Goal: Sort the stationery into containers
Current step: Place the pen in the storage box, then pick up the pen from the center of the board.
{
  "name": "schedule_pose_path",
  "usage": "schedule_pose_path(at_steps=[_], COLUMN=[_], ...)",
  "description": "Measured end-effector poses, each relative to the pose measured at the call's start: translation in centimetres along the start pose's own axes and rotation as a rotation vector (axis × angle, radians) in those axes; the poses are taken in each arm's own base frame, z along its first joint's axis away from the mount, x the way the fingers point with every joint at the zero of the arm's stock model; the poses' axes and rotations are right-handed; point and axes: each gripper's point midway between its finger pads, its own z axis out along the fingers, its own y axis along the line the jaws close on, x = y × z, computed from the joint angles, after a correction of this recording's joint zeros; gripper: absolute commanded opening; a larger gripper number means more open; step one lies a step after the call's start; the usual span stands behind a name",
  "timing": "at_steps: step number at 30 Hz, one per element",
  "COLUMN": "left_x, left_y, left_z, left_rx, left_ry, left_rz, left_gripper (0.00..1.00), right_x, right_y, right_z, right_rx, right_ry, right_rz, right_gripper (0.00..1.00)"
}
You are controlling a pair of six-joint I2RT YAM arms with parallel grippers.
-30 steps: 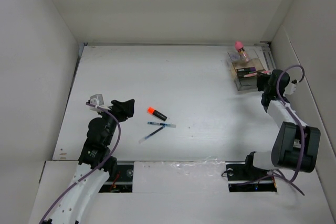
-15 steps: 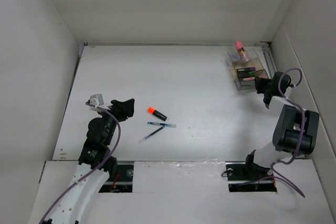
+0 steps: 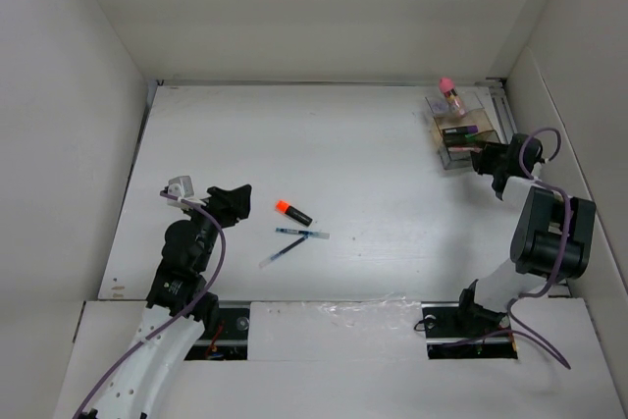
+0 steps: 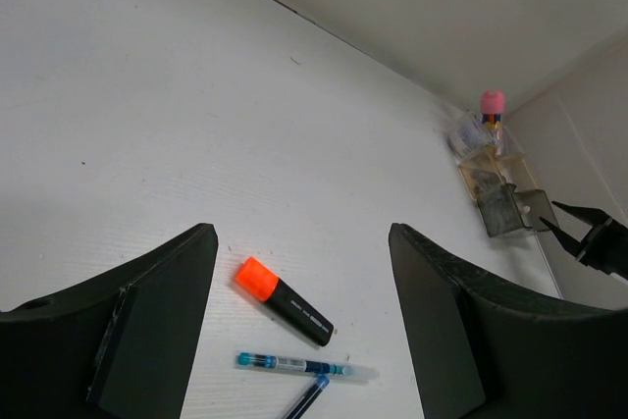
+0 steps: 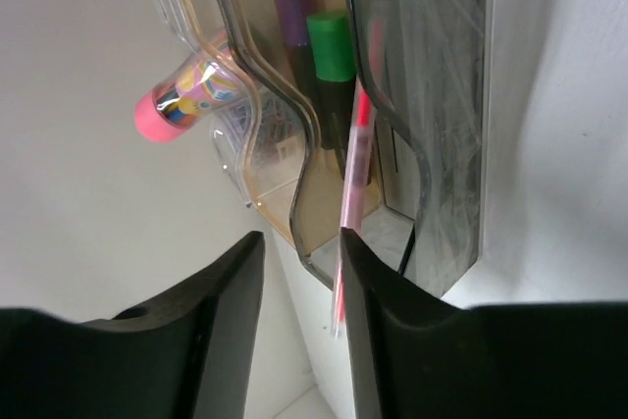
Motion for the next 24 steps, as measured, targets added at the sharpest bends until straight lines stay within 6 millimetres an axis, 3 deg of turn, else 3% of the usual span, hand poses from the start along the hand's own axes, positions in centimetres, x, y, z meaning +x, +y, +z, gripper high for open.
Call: schedule_pose_path(at_steps=[3,10,12,14,16,17,22,23,24], left_x=[0.0,0.0,0.0,0.0,0.0,0.0,0.0,0.0,0.0], left_y=[0.0,0.0,0.0,0.0,0.0,0.0,0.0,0.0,0.1], left_z=[0.0,0.0,0.0,0.0,0.0,0.0,0.0,0.0,0.0], left_rx=[0.000,0.000,0.000,0.000,0.000,0.000,-0.002,-0.002,-0.003], left_ry=[0.000,0.000,0.000,0.000,0.000,0.000,0.000,-0.001,-0.001], left_rz=[0.000,0.000,0.000,0.000,0.000,0.000,0.000,0.000,0.001], left_gripper=[0.67,0.67,0.67,0.67,0.67,0.67,0.59,0.58,0.58], right_x=[0.0,0.2,0.8,2.0,4.9,6.9,20.8,23.8,26.4], right_y=[0.3,3.3,4.9,6.7,8.3,8.7,7.4,6.7,5.8], right_z=[-0.1,-2.2,-3.7,-5.2,-6.8,-7.7,-11.6,-12.6,-13.5], right_rx=[-0.007,-0.093,-0.148,-0.212,-0.286,-0.319,-0.407,-0.420,-0.423], right_ry=[0.001,0.002,0.015,0.040,0.102,0.152,0.500,0.574,0.643], right_rz=[-0.001,-0.033,-0.068,-0.122,-0.205,-0.252,-0.565,-0.636,-0.703], right_gripper=[0.58,0.59,0.53,0.30,0.14,0.00,0.01,0.06,0.22])
